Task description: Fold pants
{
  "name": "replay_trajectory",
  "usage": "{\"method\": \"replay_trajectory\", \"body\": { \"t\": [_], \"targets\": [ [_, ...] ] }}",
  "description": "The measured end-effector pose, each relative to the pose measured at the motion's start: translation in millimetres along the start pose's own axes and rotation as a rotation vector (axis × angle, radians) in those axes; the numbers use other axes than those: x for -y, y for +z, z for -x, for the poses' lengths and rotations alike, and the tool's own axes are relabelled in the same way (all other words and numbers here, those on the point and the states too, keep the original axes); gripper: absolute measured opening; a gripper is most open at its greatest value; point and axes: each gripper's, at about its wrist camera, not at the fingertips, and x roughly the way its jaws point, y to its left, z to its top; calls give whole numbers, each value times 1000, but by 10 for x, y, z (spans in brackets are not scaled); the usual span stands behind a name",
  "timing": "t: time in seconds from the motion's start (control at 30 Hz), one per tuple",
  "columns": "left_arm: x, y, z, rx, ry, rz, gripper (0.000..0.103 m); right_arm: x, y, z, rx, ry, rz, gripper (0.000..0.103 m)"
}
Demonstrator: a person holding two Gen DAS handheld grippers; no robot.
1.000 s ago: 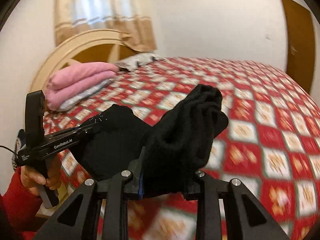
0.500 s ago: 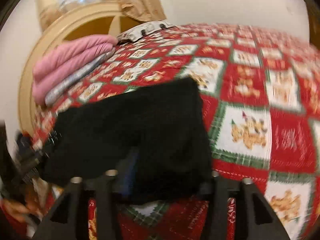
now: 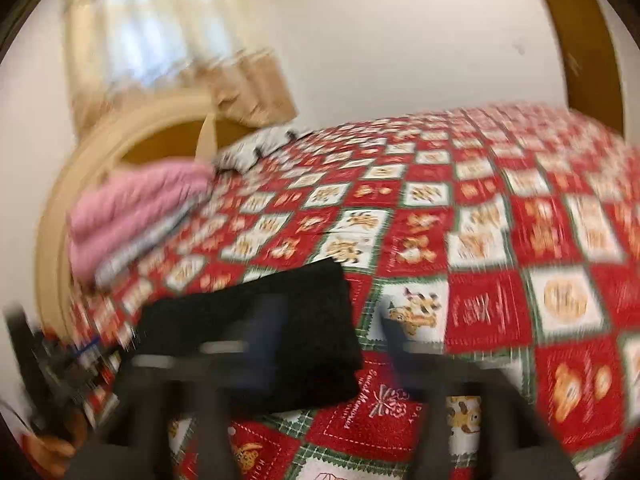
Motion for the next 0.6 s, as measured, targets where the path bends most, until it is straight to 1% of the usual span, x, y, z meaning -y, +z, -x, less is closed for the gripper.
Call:
{"method": "replay_trajectory", "body": {
  "t": [0.03,0.1,0.2,0.27,0.3,0.37,0.43,0.5,0.6],
  "targets": [
    [70,18,10,5,-6,-12,55,-92,-5,-51,-27,-7,42,10],
    [161,23,7,-1,-12,-28,55,-233,-70,-132,-55,21,71,9],
    [278,6,-23,-22,-43,-37,55,-305,-241,-271,-107,-47,100,10],
    [349,-18,-70,-39,-42,-46,55,-232,-362,-443,-177,-130,71,10],
    [391,-41,-125,-60,-36,-53,55,-158,-449,-489,-217,-138,41,10],
    [425,-86,-195,-82,-21,-56,55,-75,-488,-520,-197,-119,-12,10],
    [432,-110,-231,-82,-7,-58,55,-87,-456,-560,-210,-125,-20,10],
    [431,-106,-237,-83,-2,-56,55,-129,-425,-635,-217,-126,3,10],
    [407,-105,-273,-91,-7,-50,56,-157,-451,-685,-185,-118,42,10]
  ]
}}
